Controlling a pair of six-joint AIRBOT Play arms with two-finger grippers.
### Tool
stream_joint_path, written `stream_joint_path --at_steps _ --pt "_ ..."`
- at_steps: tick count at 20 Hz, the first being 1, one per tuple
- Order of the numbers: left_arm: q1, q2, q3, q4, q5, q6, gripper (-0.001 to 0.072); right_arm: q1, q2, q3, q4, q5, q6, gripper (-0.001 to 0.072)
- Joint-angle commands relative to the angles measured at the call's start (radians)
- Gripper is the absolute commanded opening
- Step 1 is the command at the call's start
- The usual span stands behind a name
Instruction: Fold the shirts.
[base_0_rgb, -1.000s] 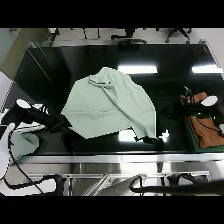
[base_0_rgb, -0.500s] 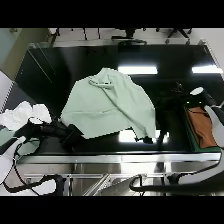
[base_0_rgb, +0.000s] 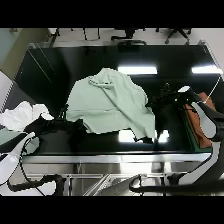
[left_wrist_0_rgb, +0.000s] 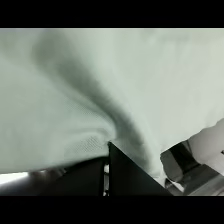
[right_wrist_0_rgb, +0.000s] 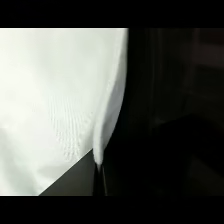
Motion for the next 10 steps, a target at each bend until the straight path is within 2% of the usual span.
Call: stream_joint_path --at_steps 1,3,6,8,10 --pt "0.005 0.075 0.088 -0.025 -0.095 0.000 0.0008 -0.001 0.039 0.014 0.109 0.118 -0.045 0.0018" --pt "0.048 0.174 0.179 -0.025 -0.196 -0.011 0.0008 -0.043 0.143 0.050 0.210 0.177 -0.059 0.0018" --pt "0.145 0.354 0.382 -0.029 -0.335 -0.021 0.0008 -0.149 0.369 0.142 0.369 0.182 -0.069 0.0017" --pt "0.204 0.467 0.565 -0.030 -0.386 -0.028 0.0007 -0.225 0.531 0.220 0.446 0.163 -0.085 0.0017" --pt "0.243 0.543 0.743 -0.029 -0.403 -0.041 0.0008 -0.282 0.676 0.292 0.450 0.093 -0.098 0.0018"
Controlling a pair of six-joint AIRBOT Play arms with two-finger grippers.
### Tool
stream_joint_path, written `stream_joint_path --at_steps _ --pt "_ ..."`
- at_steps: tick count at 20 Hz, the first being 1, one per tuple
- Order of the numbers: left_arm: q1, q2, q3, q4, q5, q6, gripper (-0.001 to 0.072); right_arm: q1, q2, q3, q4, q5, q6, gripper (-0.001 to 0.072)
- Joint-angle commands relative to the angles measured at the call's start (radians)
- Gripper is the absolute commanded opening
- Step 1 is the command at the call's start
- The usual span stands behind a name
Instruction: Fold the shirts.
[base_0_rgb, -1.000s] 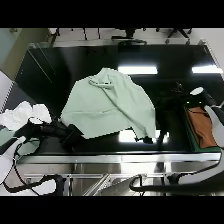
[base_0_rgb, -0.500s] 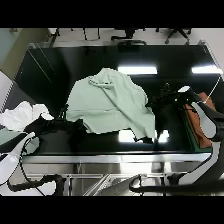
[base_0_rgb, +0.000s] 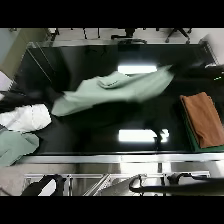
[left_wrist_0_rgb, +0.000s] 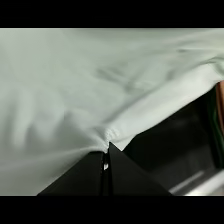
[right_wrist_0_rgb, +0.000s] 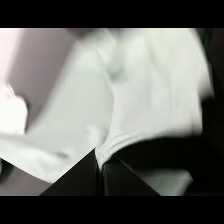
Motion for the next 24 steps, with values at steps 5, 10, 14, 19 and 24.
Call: stream_joint_path --at_steps 5,10,14,19,24 --pt "0.164 0.226 0.568 -0.004 -0.086 -0.016 0.0008 -0.138 0.439 0.200 0.050 -0.280 -0.059 0.0017" --pt "0.158 0.173 0.675 -0.005 -0.140 -0.016 0.0008 -0.138 0.429 0.209 0.009 -0.238 -0.072 0.0017" --pt "0.017 -0.002 0.611 0.019 -0.195 -0.016 0.0009 -0.097 0.211 0.201 0.077 -0.035 -0.069 0.0017" --pt "-0.190 -0.344 0.475 0.331 -0.032 0.011 0.0009 0.057 -0.090 0.140 -0.162 -0.152 -0.067 0.0017" --pt "-0.228 -0.821 0.679 0.439 -0.020 -0.029 0.0009 0.082 -0.397 0.141 -0.192 -0.357 -0.053 0.0017"
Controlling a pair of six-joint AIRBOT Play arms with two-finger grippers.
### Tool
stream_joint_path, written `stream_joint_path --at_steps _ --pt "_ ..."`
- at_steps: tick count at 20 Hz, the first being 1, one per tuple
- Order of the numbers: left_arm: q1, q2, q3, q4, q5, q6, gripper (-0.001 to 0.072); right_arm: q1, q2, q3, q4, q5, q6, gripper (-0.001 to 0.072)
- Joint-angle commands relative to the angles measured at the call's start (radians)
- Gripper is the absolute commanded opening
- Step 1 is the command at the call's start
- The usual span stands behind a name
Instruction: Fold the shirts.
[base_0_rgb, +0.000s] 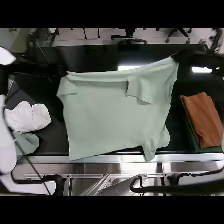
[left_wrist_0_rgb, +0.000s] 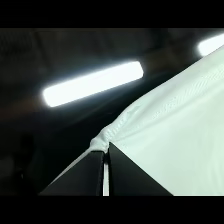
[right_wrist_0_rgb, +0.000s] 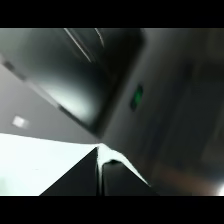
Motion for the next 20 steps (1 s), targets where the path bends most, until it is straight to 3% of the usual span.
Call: stream_joint_path --at_steps 1,5,9,16,17,18,19,20 --pt "-0.027 -0.312 0.158 0.087 0.013 -0.037 0.0009 0.021 -0.208 -0.003 -0.040 -0.152 0.005 0.0017" --pt "-0.027 -0.441 0.275 0.089 0.025 -0.035 0.0008 0.016 -0.296 -0.003 -0.072 -0.174 0.004 0.0018" --pt "0.003 -0.420 0.174 0.089 0.037 -0.017 0.0009 0.010 -0.299 -0.003 -0.211 -0.174 0.005 0.0017" --pt "0.010 -0.421 0.108 0.085 0.093 -0.018 0.0010 0.028 -0.351 -0.003 -0.217 -0.152 0.005 0.0018" --pt "0.010 -0.421 0.108 0.085 0.082 -0.018 0.0088 0.028 -0.351 -0.003 -0.216 -0.149 0.005 0.0019" --pt "0.011 -0.421 0.115 0.084 0.053 -0.023 0.0372 0.027 -0.347 -0.003 -0.216 -0.134 0.005 0.0035" --pt "0.012 -0.421 0.129 0.085 0.021 -0.049 0.0581 0.027 -0.337 -0.003 -0.216 -0.108 0.005 0.0172" --pt "0.017 -0.421 0.159 0.085 -0.028 -0.077 0.0611 0.026 -0.320 -0.003 -0.217 -0.082 0.005 0.0331"
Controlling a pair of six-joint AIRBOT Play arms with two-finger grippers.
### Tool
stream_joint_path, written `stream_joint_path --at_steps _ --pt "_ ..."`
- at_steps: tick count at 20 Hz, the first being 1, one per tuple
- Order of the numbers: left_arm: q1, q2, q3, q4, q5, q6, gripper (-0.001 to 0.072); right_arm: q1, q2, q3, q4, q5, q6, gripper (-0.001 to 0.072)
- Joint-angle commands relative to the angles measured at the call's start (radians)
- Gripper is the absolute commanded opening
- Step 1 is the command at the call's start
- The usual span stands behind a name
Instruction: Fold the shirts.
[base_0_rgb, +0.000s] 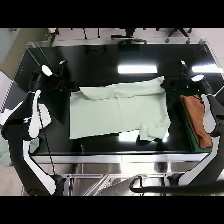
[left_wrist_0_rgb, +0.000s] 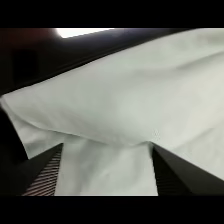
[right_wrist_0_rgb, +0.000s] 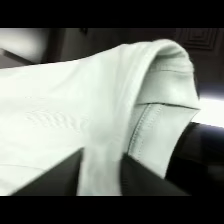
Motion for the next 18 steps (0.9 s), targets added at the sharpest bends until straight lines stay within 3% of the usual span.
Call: stream_joint_path --at_steps 1,4,6,9,11,14,18 --pt "0.010 0.000 0.066 -0.011 -0.135 -0.069 0.0611 0.000 0.041 0.000 0.000 0.085 0.003 0.0377" --pt "0.034 0.013 0.141 -0.013 -0.323 -0.143 0.0611 -0.030 0.138 0.000 -0.008 0.145 0.074 0.0372" --pt "0.038 0.055 0.059 -0.017 -0.388 -0.155 0.0611 -0.060 0.191 0.000 -0.007 0.195 0.160 0.0366" --pt "0.033 0.100 -0.111 -0.016 -0.484 -0.178 0.0611 -0.072 0.225 -0.001 -0.050 0.363 0.197 0.0359" --pt "0.024 0.134 -0.232 -0.016 -0.536 -0.184 0.0610 -0.072 0.227 -0.006 -0.151 0.467 0.262 0.0273" --pt "0.029 0.258 -0.478 -0.015 -0.457 -0.176 0.0611 -0.092 0.247 -0.082 -0.273 0.572 0.330 0.0274" --pt "0.100 0.480 -0.816 -0.008 -0.275 -0.126 0.0610 -0.176 0.355 -0.322 -0.275 0.573 0.343 0.0274"
